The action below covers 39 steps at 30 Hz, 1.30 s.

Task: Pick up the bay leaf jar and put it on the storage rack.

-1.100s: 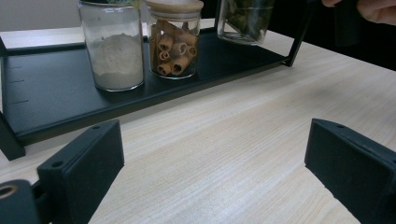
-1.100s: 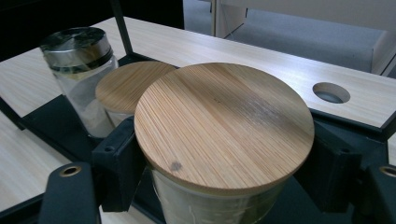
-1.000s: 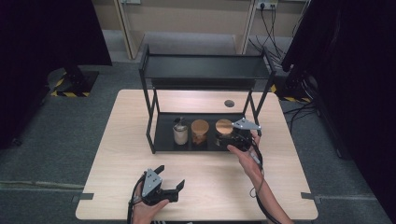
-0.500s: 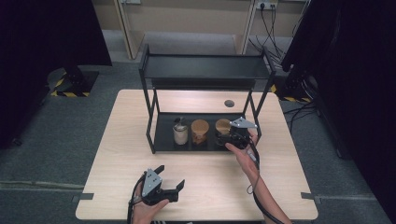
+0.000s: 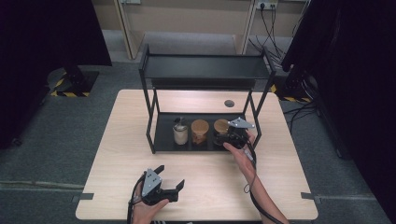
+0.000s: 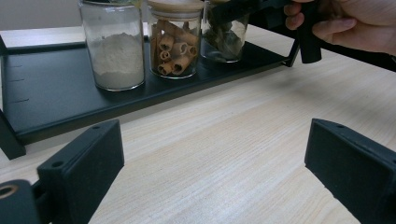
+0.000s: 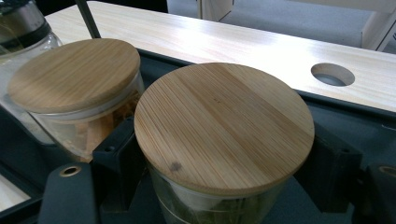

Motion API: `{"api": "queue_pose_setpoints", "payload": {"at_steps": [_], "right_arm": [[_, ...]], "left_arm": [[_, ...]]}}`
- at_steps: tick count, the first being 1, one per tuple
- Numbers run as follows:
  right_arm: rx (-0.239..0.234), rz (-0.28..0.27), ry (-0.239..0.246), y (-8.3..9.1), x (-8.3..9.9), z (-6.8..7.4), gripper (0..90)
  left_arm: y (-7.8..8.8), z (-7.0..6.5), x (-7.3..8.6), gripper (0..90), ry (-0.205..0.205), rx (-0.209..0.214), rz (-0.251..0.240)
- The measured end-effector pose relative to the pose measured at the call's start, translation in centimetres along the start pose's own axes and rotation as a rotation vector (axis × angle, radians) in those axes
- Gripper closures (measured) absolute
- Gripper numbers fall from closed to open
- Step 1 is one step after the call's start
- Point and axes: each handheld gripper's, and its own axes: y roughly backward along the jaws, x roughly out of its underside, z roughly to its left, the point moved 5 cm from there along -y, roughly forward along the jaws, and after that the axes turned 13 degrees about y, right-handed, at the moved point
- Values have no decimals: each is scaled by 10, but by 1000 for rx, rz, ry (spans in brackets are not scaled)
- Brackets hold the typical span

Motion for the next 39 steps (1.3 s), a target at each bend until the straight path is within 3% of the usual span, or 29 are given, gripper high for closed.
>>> {"api": "queue_pose_setpoints", "payload": {"at_steps": [14,17,24,39], "right_arm": [[3,-1,43,-6,3,4,252],[17,32,73,-7,1,7,181],[32,22,38,4,0,10,45],[-3,-39,3,38,7,14,35]], "left_arm": [[0,0,0,37,0,0,-1],[0,-1,0,37,-1,2,-2],[0,-1,0,37,-2,3,-1],[0,-1,0,37,-2,0,-1]]}}
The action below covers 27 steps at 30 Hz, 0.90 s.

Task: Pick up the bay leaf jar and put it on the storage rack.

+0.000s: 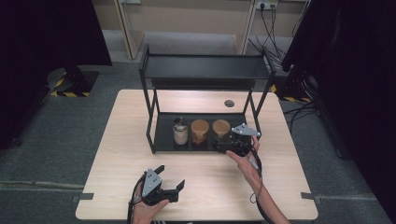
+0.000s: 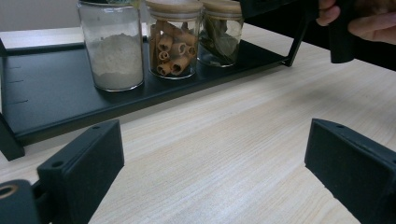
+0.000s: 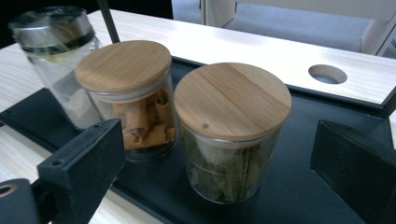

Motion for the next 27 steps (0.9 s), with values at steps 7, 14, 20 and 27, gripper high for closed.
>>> {"api": "queue_pose_setpoints", "payload": {"at_steps": [7,14,20,27], "right_arm": [[-12,-32,2,13,5,6,34],[-23,-63,-2,28,13,12,34],[-29,-73,8,38,21,15,34],[-40,-90,4,50,28,16,34]], "left_arm": [[0,0,0,37,-1,-1,-2],[0,0,0,37,-1,-2,-2],[-1,0,0,37,0,-2,-1],[0,0,0,37,-1,-3,-3]]}}
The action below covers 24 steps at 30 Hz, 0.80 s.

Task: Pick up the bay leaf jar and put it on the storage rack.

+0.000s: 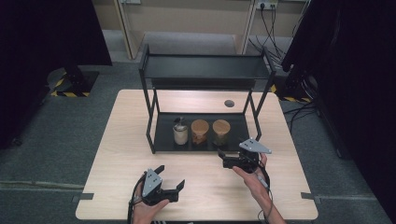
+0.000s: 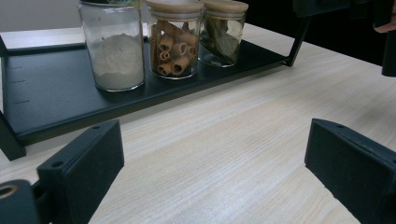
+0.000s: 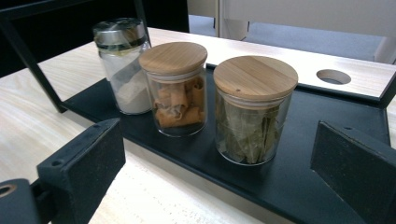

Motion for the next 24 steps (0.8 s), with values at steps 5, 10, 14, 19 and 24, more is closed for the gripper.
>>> {"api": "queue_pose_setpoints", "payload": {"at_steps": [5,10,14,19,24], "right_arm": [[-18,-17,5,8,0,5,33],[-40,-38,14,15,1,11,32],[-69,-53,22,20,5,16,30],[-93,-68,31,25,11,23,28],[-123,-73,35,29,16,29,27]], "left_arm": [[0,0,0,37,-2,0,-2],[1,0,0,37,-3,-1,-3],[1,0,0,37,-3,-2,-3],[1,0,0,37,-3,-2,-3],[1,0,0,37,-4,-2,-4]]}}
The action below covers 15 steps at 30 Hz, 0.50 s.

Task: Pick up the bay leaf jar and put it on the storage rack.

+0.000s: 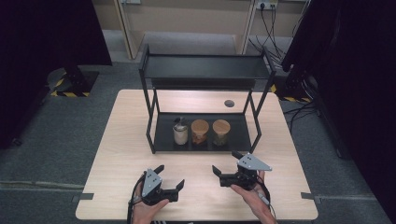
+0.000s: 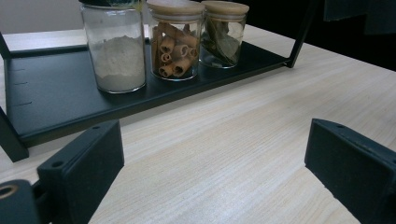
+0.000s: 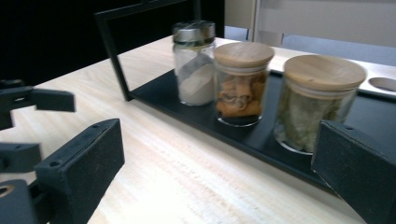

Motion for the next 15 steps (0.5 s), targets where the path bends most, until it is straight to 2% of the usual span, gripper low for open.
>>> {"api": "queue_pose_setpoints", "payload": {"at_steps": [7,15], "right_arm": [[-28,-6,13,2,7,9,27],[-55,-14,8,2,16,12,26]], "left_arm": [[1,0,0,37,-1,1,-2],[1,0,-1,37,-1,2,-3]]}}
